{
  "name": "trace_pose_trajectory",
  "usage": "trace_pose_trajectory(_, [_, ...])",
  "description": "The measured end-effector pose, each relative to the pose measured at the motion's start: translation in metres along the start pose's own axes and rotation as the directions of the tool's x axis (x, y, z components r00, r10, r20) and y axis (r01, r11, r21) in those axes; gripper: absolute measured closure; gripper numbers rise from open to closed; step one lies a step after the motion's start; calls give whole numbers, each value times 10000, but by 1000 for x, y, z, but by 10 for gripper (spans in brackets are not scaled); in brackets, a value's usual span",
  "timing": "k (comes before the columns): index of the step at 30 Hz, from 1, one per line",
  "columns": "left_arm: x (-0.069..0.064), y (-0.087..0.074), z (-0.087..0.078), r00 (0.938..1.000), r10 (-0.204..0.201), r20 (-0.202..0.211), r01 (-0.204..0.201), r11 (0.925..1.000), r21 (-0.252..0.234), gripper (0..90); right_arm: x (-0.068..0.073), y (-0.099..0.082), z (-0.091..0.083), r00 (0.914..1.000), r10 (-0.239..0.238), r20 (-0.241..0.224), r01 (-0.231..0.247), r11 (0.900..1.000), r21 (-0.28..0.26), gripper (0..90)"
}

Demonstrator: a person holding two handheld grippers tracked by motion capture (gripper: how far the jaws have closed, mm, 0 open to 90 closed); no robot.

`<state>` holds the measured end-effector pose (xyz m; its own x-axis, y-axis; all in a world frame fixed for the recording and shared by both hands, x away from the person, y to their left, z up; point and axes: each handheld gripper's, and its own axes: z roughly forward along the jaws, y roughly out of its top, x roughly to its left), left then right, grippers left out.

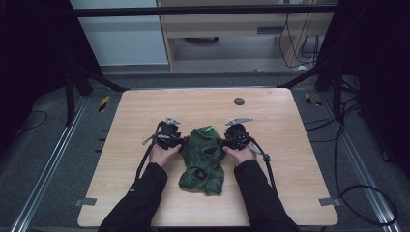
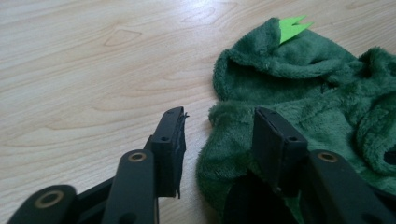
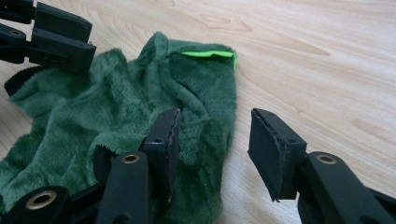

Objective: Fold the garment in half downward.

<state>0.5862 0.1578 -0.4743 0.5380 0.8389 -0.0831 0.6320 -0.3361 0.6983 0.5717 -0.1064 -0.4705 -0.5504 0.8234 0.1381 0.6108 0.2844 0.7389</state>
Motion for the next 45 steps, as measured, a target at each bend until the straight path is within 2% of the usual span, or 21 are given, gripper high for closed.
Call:
trace_pose_trajectory(2, [-1,-1,1,10000,0,5,0,10000,49,560,1,-1,2,9999,-114,43,114,9999,105,528])
trace_pose_trajectory(20, [-3,-9,9,9995,-225,206,218,9992,349,700,1,-8,15,10000,-23,-9,24,9964,849,589])
trace_pose_trajectory(35, [-8,-10,13,9995,-215,223,203,9983,540,851,1,-10,21,10000,28,-31,-25,9929,1191,758])
trace_pose_trajectory(39, [-8,-9,12,9993,-243,277,227,9981,574,868,2,-9,20,10000,40,-6,-39,9924,1229,807])
trace_pose_trajectory(45, [-9,-8,7,9991,-258,341,243,9988,436,875,2,-7,18,10000,45,-39,-41,9931,1172,830])
